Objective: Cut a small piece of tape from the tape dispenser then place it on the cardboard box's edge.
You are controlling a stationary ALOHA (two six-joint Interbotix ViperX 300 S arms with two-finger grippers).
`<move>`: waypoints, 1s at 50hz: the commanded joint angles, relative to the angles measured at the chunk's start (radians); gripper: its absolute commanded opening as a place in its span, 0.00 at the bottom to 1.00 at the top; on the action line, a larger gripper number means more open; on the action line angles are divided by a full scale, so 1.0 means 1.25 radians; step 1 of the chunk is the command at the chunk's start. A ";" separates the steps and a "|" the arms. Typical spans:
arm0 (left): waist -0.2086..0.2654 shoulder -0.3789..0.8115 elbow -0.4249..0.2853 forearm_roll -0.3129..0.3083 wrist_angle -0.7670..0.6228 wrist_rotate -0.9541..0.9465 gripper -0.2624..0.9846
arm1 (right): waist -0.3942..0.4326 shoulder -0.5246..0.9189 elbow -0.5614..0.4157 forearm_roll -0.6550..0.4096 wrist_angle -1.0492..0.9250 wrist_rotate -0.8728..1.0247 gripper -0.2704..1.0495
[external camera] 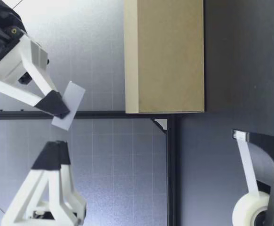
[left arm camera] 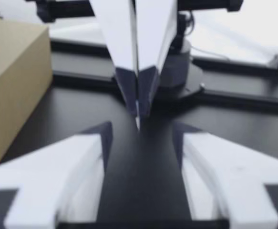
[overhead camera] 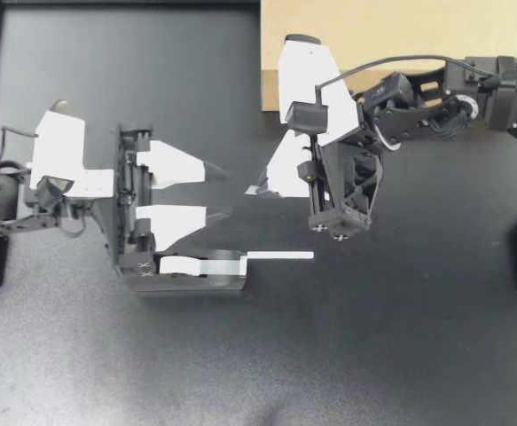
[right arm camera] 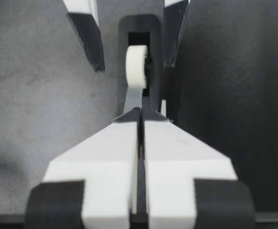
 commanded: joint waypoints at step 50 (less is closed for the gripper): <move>0.001 0.042 -0.045 -0.001 -0.029 -0.007 0.17 | 0.007 -0.005 -0.013 0.002 -0.032 -0.002 0.14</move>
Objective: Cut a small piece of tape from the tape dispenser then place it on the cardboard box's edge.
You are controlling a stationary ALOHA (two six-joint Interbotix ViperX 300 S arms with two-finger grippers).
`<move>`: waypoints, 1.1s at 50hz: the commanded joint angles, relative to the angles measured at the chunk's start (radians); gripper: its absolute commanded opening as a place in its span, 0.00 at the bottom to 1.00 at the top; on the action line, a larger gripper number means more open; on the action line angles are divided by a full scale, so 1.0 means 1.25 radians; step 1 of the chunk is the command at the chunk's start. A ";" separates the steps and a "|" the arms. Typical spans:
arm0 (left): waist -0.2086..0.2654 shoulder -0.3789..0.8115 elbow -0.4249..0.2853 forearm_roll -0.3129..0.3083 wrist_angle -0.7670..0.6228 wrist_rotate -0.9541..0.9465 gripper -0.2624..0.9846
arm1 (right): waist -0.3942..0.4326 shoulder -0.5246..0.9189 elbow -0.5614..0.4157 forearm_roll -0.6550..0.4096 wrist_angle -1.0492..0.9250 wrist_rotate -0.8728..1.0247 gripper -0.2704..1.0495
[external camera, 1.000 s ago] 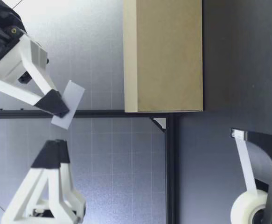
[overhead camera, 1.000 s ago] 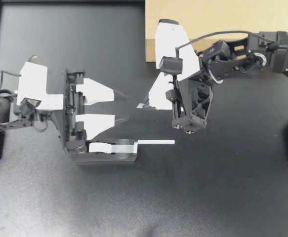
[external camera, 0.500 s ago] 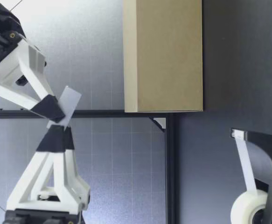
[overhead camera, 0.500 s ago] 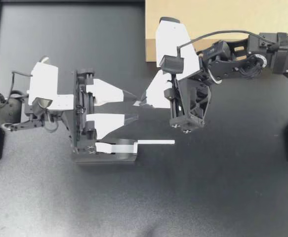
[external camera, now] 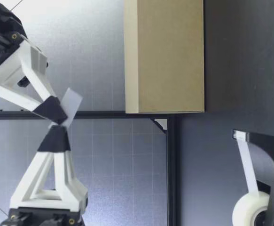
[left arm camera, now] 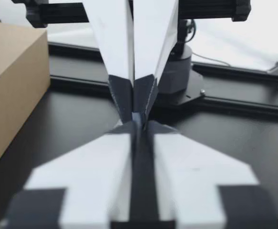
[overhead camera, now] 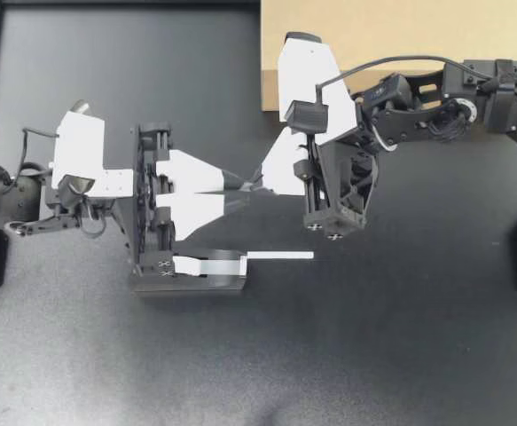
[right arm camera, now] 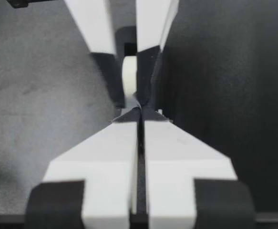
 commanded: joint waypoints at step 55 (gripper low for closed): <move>0.002 -0.009 -0.006 -0.001 -0.026 0.001 0.11 | 0.005 -0.026 0.015 0.007 -0.061 0.000 0.54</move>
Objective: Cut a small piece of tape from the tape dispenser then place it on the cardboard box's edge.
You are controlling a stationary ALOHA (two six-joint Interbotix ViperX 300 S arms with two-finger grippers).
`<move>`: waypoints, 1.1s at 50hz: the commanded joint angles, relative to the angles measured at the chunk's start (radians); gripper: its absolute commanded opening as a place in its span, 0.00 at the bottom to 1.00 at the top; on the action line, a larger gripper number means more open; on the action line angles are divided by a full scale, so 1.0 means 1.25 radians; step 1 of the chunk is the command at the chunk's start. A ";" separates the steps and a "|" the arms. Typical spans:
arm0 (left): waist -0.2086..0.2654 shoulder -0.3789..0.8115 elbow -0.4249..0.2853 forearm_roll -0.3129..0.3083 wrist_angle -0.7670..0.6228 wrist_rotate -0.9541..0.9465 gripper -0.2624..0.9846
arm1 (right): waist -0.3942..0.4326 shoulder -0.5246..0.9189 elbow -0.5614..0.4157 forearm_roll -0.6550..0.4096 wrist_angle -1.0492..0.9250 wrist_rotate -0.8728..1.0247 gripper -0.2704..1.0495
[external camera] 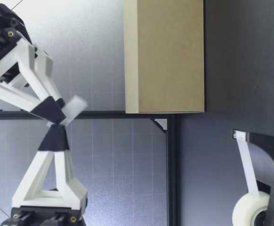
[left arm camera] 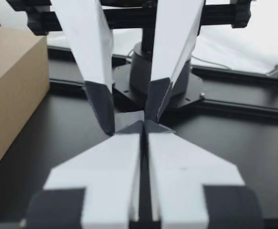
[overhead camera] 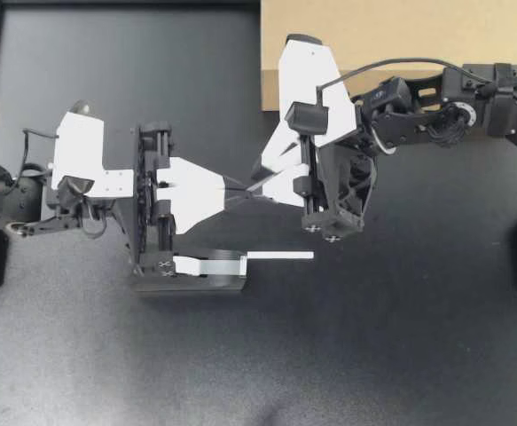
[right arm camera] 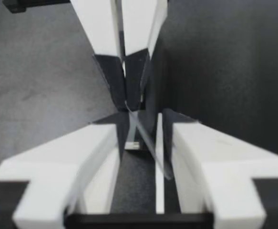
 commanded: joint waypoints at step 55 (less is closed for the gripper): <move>0.227 0.199 -0.135 -0.309 -0.058 -0.474 0.11 | -0.146 -0.117 0.291 -0.039 -0.560 -0.031 0.12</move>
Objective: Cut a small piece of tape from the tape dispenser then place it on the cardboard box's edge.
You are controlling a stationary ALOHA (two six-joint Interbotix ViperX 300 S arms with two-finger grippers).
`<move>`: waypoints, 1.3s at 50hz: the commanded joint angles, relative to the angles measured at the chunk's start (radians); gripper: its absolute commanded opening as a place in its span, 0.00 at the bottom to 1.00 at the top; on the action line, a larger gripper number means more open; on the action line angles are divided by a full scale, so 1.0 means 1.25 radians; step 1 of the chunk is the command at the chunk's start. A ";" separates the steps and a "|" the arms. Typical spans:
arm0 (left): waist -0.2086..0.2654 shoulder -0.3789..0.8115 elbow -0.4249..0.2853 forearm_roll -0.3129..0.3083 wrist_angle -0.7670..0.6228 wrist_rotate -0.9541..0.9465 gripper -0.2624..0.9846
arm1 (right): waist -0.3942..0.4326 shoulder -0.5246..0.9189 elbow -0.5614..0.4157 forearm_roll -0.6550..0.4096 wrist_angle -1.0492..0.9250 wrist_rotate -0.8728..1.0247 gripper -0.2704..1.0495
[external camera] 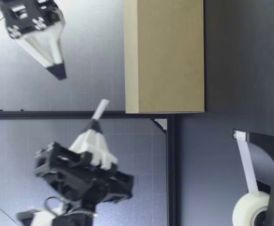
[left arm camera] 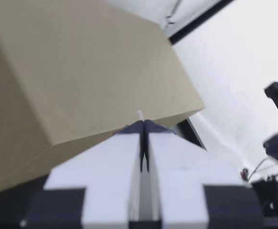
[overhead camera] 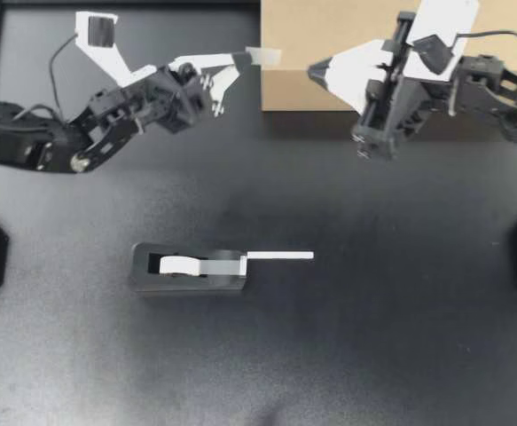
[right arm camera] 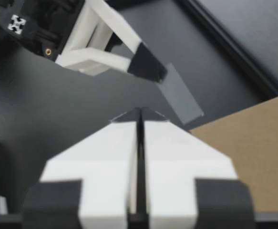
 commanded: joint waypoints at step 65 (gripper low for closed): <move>0.049 0.112 -0.044 0.016 -0.002 -0.112 0.11 | -0.077 0.275 -0.133 -0.049 -0.038 -0.029 0.10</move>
